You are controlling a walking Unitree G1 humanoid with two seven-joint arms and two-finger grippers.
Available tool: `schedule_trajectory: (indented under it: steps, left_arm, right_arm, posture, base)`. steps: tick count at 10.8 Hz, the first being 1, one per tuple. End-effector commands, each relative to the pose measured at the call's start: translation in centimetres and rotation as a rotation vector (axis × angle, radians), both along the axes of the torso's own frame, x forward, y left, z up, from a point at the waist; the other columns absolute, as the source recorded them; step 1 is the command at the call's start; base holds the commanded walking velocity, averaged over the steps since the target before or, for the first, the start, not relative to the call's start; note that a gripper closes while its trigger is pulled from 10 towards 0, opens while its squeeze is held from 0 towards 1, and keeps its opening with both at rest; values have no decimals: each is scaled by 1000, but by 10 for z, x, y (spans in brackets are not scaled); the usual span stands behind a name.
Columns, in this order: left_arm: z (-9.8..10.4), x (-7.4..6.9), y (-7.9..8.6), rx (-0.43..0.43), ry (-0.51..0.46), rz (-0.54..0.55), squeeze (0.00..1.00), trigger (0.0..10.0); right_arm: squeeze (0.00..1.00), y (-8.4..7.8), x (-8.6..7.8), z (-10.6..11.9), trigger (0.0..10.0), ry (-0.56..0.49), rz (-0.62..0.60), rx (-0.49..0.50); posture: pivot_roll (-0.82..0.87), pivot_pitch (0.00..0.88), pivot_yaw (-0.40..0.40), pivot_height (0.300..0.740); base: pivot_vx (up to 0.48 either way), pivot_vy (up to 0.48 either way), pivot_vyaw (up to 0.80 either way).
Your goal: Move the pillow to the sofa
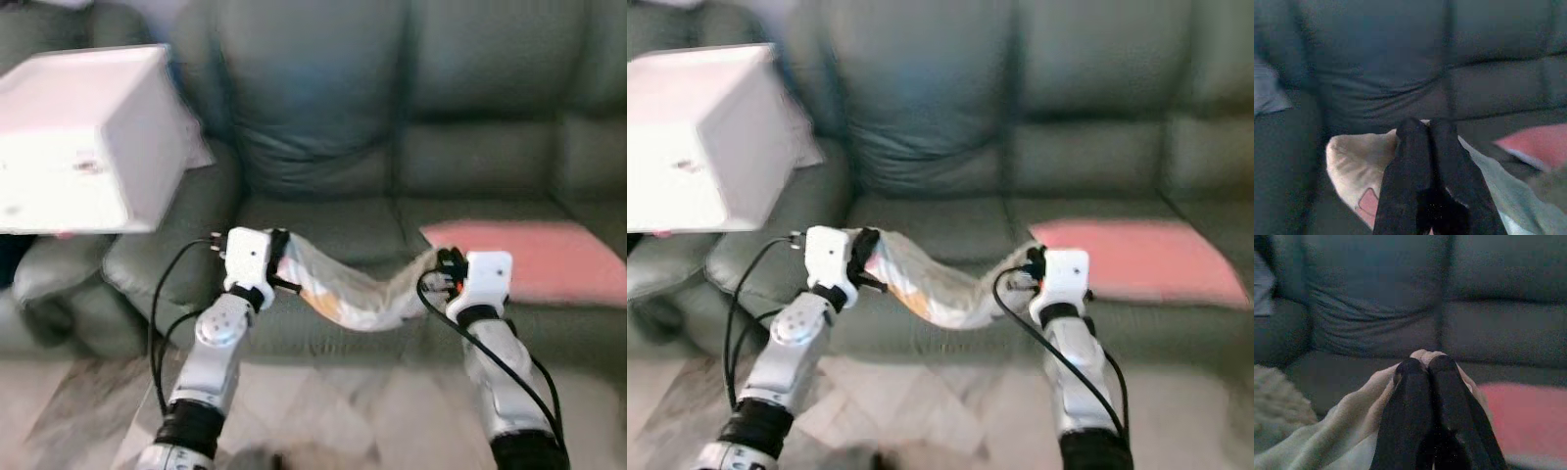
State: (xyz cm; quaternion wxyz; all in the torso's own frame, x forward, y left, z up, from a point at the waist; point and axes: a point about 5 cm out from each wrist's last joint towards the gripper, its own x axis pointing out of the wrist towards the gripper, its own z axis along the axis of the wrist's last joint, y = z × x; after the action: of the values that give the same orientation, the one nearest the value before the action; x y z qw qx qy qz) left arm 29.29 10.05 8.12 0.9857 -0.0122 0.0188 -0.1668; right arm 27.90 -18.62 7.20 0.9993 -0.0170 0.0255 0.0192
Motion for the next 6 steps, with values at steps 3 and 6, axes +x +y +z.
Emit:
schedule_trajectory:
  steps: [3,6]
  left_arm:
    - [9,6,5,5,-38,22,0,10000]
    - [9,6,6,11,-34,26,0,10000]
  right_arm:
    - [0,10,2,6,10000,-27,36,7]
    - [0,10,2,5,10000,-22,36,8]
  posture:
    - [-34,0,35,740]
    - [-35,0,39,740]
  base:
    - [480,0,0]
    - [114,0,0]
